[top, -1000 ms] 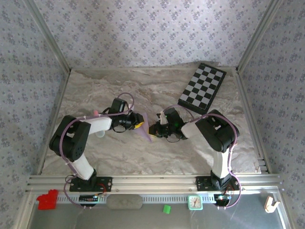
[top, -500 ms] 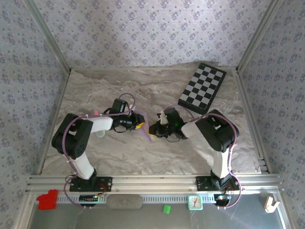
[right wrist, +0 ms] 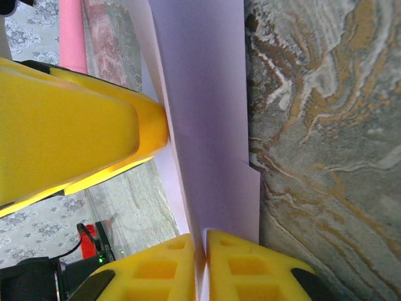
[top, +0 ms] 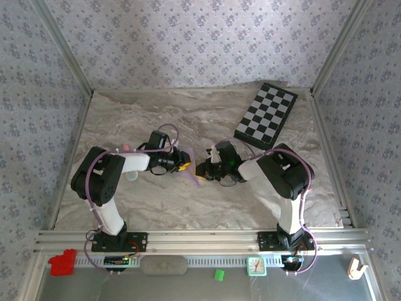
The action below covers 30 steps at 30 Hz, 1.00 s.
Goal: Fold a paper plane with a square sheet of paper (pick it up from the middle)
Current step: Fourth fold the wing at the center of the table.
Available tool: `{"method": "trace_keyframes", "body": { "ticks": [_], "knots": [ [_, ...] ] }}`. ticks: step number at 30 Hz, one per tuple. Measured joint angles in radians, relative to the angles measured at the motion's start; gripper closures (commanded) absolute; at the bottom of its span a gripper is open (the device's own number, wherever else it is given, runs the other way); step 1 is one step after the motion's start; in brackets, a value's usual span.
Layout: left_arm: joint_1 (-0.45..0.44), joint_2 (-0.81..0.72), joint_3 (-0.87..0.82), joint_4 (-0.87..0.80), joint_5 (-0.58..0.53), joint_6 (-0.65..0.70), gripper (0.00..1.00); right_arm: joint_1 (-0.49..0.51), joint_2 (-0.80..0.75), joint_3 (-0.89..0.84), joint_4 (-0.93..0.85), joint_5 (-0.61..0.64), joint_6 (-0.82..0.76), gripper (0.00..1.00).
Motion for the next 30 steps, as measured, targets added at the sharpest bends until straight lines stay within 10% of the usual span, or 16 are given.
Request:
{"method": "trace_keyframes", "body": {
  "ticks": [30],
  "knots": [
    [-0.006, 0.024, 0.006, -0.004, 0.000, 0.000, 0.74, -0.013, -0.063, 0.033, -0.227, -0.011, -0.039, 0.79]
  ]
}}
